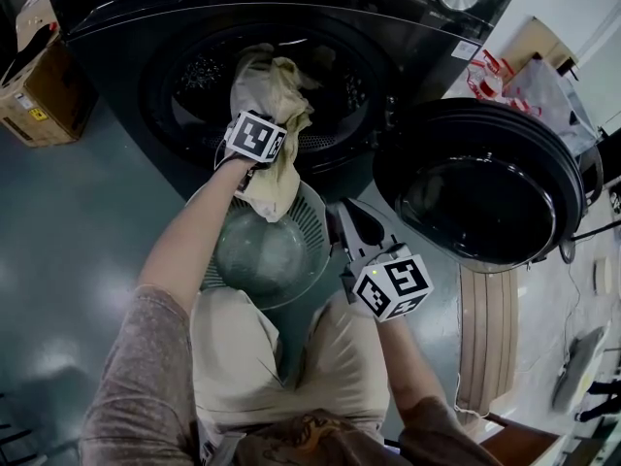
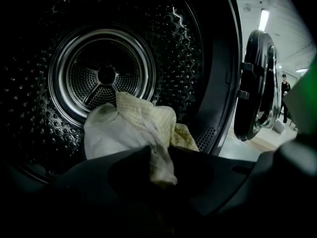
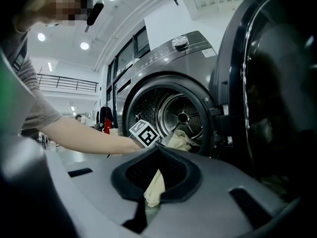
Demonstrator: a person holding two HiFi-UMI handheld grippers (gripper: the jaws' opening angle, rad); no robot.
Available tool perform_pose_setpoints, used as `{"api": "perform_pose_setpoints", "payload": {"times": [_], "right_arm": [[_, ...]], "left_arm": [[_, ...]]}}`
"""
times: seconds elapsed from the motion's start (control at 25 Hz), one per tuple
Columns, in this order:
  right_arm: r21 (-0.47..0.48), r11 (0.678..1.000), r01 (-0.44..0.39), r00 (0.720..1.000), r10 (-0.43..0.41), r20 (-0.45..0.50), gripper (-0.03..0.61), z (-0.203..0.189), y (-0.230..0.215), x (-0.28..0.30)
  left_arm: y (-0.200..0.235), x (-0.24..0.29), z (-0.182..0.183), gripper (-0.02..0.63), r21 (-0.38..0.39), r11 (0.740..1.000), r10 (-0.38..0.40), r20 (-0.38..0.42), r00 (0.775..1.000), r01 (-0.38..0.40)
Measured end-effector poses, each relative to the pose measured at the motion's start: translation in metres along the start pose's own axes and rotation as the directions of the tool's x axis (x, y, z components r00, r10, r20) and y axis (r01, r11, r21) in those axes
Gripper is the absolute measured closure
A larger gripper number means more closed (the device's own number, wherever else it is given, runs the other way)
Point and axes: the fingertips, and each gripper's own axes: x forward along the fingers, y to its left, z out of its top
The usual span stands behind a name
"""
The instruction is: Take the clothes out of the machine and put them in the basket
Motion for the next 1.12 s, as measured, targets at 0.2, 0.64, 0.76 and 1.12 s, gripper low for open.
{"api": "perform_pose_setpoints", "payload": {"times": [0.2,0.64,0.76,1.12], "right_arm": [[-0.001,1.0,0.007,1.0,-0.007,0.014,0.581,0.004,-0.005,-0.005],[-0.011,0.999,-0.051,0.998,0.051,0.044,0.581,0.016,0.001,-0.003],[-0.009,0.997,-0.072,0.996,0.073,0.056,0.58,0.02,0.007,-0.002],[-0.032,0.991,-0.133,0.989,0.134,0.059,0.58,0.022,0.024,0.0]], "left_arm": [[-0.01,-0.022,0.006,0.529,-0.007,1.0,-0.021,0.046,0.999,0.022],[-0.048,-0.142,0.012,0.532,0.001,0.998,-0.065,0.193,0.979,0.066],[-0.066,-0.168,0.003,0.532,0.001,0.996,-0.083,0.197,0.977,0.084],[-0.11,-0.229,-0.031,0.527,0.043,0.995,-0.095,0.189,0.977,0.088]]}}
